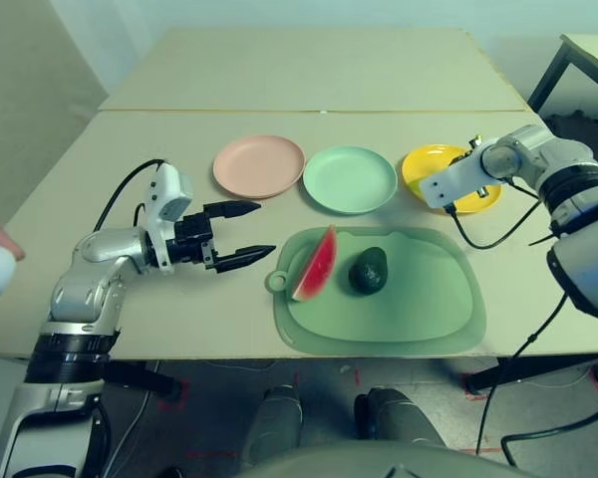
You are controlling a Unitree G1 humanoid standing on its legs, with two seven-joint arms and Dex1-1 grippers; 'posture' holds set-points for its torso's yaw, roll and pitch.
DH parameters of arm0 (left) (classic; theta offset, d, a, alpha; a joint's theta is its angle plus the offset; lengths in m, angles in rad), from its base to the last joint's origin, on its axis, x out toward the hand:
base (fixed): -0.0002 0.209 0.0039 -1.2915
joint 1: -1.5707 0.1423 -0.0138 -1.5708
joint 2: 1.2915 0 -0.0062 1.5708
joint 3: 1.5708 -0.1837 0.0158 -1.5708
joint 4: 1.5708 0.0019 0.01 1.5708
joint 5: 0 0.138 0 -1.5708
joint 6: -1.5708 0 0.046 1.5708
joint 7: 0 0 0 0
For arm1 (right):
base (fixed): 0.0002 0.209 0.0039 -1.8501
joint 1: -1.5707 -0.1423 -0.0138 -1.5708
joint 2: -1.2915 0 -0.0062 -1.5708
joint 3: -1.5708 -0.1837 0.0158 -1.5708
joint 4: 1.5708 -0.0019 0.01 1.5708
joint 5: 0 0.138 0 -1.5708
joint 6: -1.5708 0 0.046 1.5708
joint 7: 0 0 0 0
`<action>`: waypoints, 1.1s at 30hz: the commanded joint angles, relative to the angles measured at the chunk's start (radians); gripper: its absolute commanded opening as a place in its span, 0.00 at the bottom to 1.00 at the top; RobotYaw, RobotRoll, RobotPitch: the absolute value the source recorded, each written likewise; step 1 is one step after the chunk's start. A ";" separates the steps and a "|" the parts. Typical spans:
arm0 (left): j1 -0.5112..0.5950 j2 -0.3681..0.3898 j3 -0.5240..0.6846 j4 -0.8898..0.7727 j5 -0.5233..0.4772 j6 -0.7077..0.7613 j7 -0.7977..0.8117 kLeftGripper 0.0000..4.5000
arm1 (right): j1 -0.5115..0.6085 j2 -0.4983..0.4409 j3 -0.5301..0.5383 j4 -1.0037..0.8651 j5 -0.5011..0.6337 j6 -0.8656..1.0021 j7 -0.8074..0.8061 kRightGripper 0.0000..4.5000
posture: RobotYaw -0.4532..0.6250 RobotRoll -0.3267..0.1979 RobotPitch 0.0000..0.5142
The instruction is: Place the fruits into color-matched plates.
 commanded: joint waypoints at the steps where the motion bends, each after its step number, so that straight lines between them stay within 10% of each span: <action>1: 0.002 0.003 -0.015 -0.005 0.018 -0.016 -0.005 1.00 | 0.013 -0.012 0.009 0.008 -0.016 -0.001 -0.005 0.97 | 0.49 0.62 0.15; 10: -0.038 0.006 -0.019 0.047 0.005 -0.043 -0.067 1.00 | -0.054 -0.048 0.001 -0.057 0.011 -0.220 0.166 0.99 | 0.46 0.62 0.14; 17: -0.038 0.043 -0.017 0.083 -0.018 -0.059 -0.213 1.00 | 0.032 -0.074 -0.050 -0.392 0.320 -0.500 0.576 0.99 | 0.45 0.62 0.14; 24: -0.044 0.074 -0.034 0.098 0.016 -0.086 -0.252 1.00 | 0.230 -0.143 -0.054 -1.001 0.669 -0.178 0.902 0.99 | 0.46 0.62 0.16; 33: -0.005 0.094 -0.023 0.054 0.015 -0.065 -0.242 1.00 | 0.308 -0.127 -0.081 -1.292 0.716 0.195 0.959 0.99 | 0.48 0.62 0.17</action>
